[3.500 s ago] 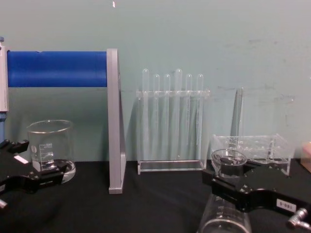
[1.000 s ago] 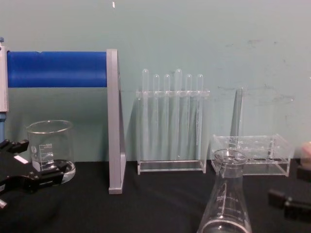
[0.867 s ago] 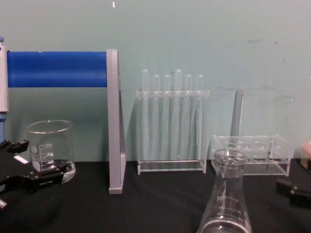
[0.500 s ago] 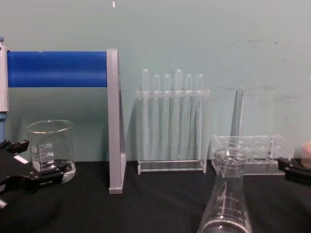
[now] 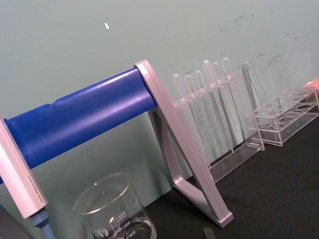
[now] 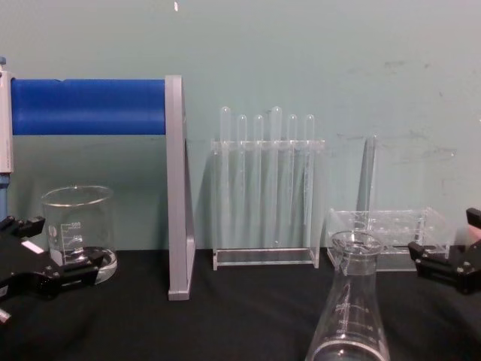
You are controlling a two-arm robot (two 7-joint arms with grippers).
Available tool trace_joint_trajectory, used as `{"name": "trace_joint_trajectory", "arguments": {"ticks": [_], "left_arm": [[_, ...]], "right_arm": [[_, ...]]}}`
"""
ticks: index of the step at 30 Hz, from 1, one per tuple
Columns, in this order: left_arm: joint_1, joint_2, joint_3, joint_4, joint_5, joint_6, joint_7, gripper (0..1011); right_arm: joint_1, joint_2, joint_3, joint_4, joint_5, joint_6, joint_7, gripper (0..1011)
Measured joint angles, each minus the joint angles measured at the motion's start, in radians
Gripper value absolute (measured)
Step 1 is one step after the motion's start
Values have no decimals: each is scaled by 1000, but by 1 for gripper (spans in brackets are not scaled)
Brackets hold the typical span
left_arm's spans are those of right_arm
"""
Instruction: Grasp the erlenmeyer flask with one hand, shake it three times, then place it back.
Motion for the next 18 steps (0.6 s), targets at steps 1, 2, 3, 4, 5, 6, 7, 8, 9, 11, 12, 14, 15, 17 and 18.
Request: {"name": "trace_joint_trajectory", "arguments": {"ticks": [1,2,3,4,5,6,7,8,9,11,12,14,15,17,18], "left_arm": [[0,0,0,0,0,0,0,1001],[0,0,0,0,0,0,0,1001],[0,0,0,0,0,0,0,1001],[0,0,0,0,0,0,0,1001],[0,0,0,0,0,0,0,1001],[0,0,0,0,0,0,0,1001],[0,0,0,0,0,0,0,1001],[0,0,0,0,0,0,0,1001],[0,0,0,0,0,0,0,1001],[0,0,0,0,0,0,0,1001],[0,0,0,0,0,0,0,1001],[0,0,0,0,0,0,0,1001],[0,0,0,0,0,0,0,1001],[0,0,0,0,0,0,0,1001],[0,0,0,0,0,0,0,1001]], "right_arm": [[1,-1,0,2,-2,0,-1,1000],[1,-1,0,2,-2,0,-1,1000],[1,-1,0,2,-2,0,-1,1000],[1,0,0,2,-2,0,-1,1000],[1,0,0,1,-1,0,-1,1000],[0,1,0,0,-1,0,0,1000],[0,1,0,0,0,0,0,1000],[0,1,0,0,1,0,0,1000],[-1,2,0,-1,1,0,0,1000],[-1,2,0,-2,2,0,1,1000],[-1,3,0,-2,3,0,1,1000],[-2,3,0,-3,4,0,2,1000],[-2,3,0,-3,5,0,2,1000],[-2,3,0,-4,6,0,2,1000],[-2,4,0,-4,6,1,3,1000]]}}
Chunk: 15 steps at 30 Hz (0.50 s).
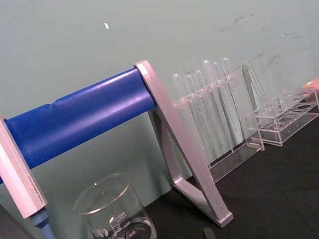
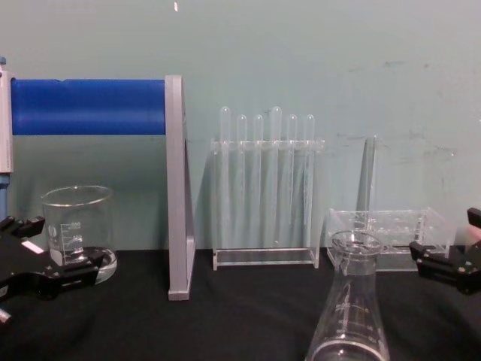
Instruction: Grasp the erlenmeyer flask with one hand, shake it three times, then place it back.
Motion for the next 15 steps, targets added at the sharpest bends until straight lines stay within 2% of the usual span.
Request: {"name": "trace_joint_trajectory", "arguments": {"ticks": [15], "left_arm": [[0,0,0,0,0,0,0,1001]], "right_arm": [[-1,1,0,-2,3,1,2,1000]]}}
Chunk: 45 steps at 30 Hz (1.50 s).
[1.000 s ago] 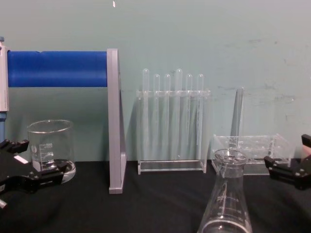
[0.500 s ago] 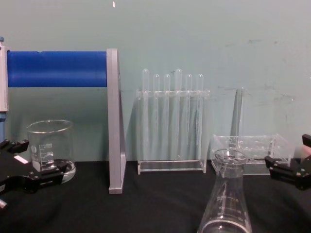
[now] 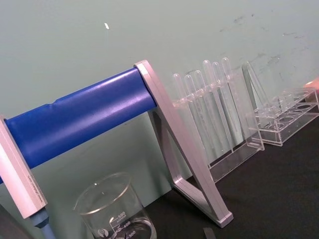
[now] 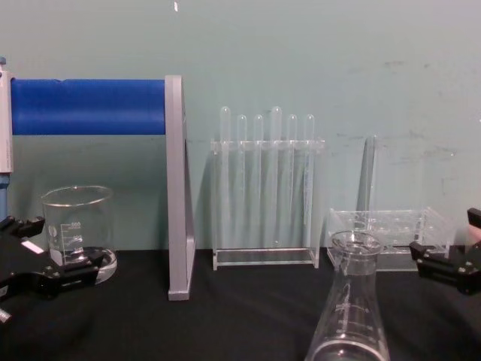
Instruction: Grasp the erlenmeyer flask with one hand, shake it three times, then place it back.
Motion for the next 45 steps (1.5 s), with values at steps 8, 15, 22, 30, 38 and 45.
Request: {"name": "trace_joint_trajectory", "arguments": {"ticks": [8,15,22,30,38,45], "left_arm": [[0,0,0,0,0,0,0,1001],[0,0,0,0,0,0,0,1001],[0,0,0,0,0,0,0,1001],[0,0,0,0,0,0,0,1001],[0,0,0,0,0,0,0,1001],[0,0,0,0,0,0,0,1001]], "right_arm": [[0,0,0,-1,1,1,1,1000],[0,0,0,-1,1,1,1,1000],[-1,0,0,-1,1,1,1,1000],[0,0,0,-1,1,1,1,1000],[0,0,0,-1,1,0,1,1000],[-1,0,0,-1,1,0,1,1000]]}}
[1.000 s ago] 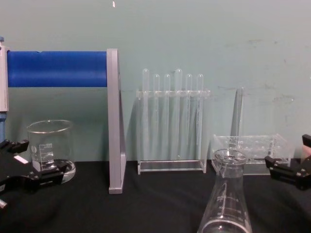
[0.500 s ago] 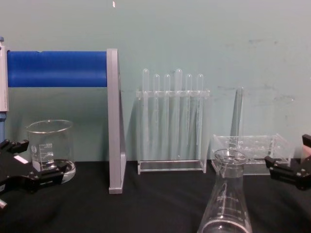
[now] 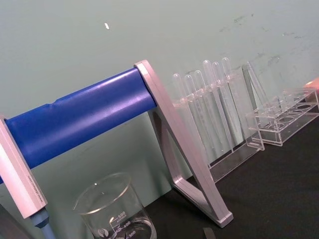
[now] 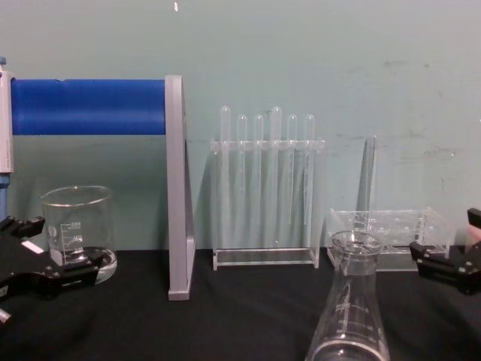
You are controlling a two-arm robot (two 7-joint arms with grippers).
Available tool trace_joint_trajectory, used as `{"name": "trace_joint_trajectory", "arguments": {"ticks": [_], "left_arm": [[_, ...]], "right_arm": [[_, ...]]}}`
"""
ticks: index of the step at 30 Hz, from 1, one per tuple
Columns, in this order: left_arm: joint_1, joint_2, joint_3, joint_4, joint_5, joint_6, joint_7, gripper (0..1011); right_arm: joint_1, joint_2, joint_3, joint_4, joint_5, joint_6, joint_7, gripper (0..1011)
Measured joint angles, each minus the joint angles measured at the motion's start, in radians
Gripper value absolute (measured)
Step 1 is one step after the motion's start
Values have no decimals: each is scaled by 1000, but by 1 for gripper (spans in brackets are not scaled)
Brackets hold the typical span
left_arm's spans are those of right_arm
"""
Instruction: Grasp the erlenmeyer flask with one hand, shake it three times, then place it back.
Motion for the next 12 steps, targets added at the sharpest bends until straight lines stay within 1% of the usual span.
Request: {"name": "trace_joint_trajectory", "arguments": {"ticks": [12], "left_arm": [[0,0,0,0,0,0,0,1001]], "right_arm": [[0,0,0,0,0,0,0,1000]]}}
